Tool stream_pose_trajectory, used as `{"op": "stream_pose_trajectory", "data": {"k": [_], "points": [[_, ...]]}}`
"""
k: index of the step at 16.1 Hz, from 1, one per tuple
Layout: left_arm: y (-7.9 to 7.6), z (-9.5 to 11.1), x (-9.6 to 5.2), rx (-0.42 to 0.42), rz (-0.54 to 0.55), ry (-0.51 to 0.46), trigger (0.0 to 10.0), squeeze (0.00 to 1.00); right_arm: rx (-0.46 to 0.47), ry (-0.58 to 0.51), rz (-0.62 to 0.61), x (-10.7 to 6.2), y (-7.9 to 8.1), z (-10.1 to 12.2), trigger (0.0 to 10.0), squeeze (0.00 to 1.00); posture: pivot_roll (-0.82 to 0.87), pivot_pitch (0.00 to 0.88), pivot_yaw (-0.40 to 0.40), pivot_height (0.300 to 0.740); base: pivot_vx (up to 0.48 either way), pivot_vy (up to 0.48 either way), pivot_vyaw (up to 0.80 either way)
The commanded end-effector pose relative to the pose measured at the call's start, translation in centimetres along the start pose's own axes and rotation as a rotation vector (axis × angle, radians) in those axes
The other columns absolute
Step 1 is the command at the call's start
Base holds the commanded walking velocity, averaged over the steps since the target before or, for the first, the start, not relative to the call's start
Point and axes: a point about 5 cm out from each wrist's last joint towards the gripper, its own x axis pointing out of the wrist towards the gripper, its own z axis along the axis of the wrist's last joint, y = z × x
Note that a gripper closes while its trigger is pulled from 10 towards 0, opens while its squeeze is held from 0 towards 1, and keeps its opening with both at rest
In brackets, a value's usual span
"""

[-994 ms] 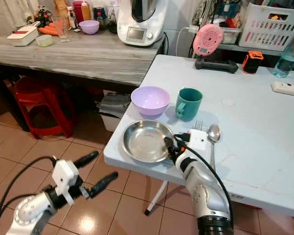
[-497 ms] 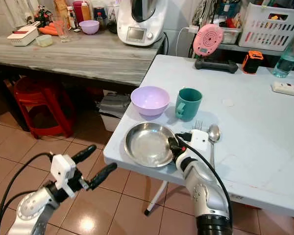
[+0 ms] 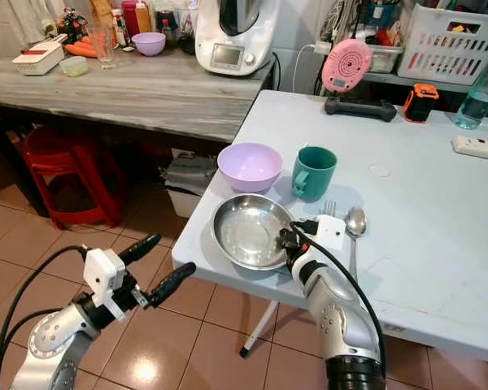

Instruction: Setting the table

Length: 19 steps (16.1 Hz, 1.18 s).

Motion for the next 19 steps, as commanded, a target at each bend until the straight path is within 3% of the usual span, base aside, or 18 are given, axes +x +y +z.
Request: {"op": "stream_pose_trajectory", "data": {"k": [1,3,6,7,8,9,14,19], "points": [[0.4,0.6,0.2,0.026,0.019,-0.002,10.0,0.0,0.031,0.065,-0.058,-0.2,-0.9,-1.5,0.0,0.0,0.0,0.0,-0.005,0.74,0.0,0.0,0.0],[2.3,0.9,0.6,0.066,0.162,0.006,10.0,0.0,0.047,0.017,-0.058,-0.2,-0.6,-0.6,0.0,0.0,0.0,0.0,-0.006,0.74,0.0,0.0,0.0],[7.6,0.7,0.6,0.083,0.549,0.067,10.0,0.0,0.039,-0.12,-0.079,-1.3,0.1,1.3,0.0,0.0,-0.01,0.0,-0.008,0.74,0.0,0.0,0.0],[8.0,0.6,0.5,0.089,0.579,0.069,10.0,0.0,0.026,-0.144,-0.085,-1.7,0.2,1.3,3.5,0.0,-0.01,0.0,-0.013,0.74,0.0,0.0,0.0],[8.0,0.6,0.4,0.089,0.582,0.07,10.0,0.0,0.009,-0.153,-0.089,-2.0,0.2,1.2,5.3,0.0,-0.01,0.0,-0.013,0.74,0.0,0.0,0.0],[8.1,0.3,0.3,0.078,0.6,0.075,10.0,0.0,-0.014,-0.186,-0.095,-2.5,0.3,1.2,10.0,0.0,-0.02,0.0,-0.014,0.74,0.0,0.0,0.0],[7.9,-0.7,0.4,0.059,0.612,0.086,10.0,0.0,-0.067,-0.29,-0.108,-4.1,0.6,2.0,10.0,0.0,-0.02,0.0,-0.012,0.74,0.0,0.122,-0.08],[7.9,-0.8,0.8,0.059,0.606,0.071,10.0,0.0,-0.082,-0.329,-0.108,-4.2,0.7,2.5,10.0,0.0,-0.02,0.0,-0.012,0.74,0.0,0.43,-0.8]]}}
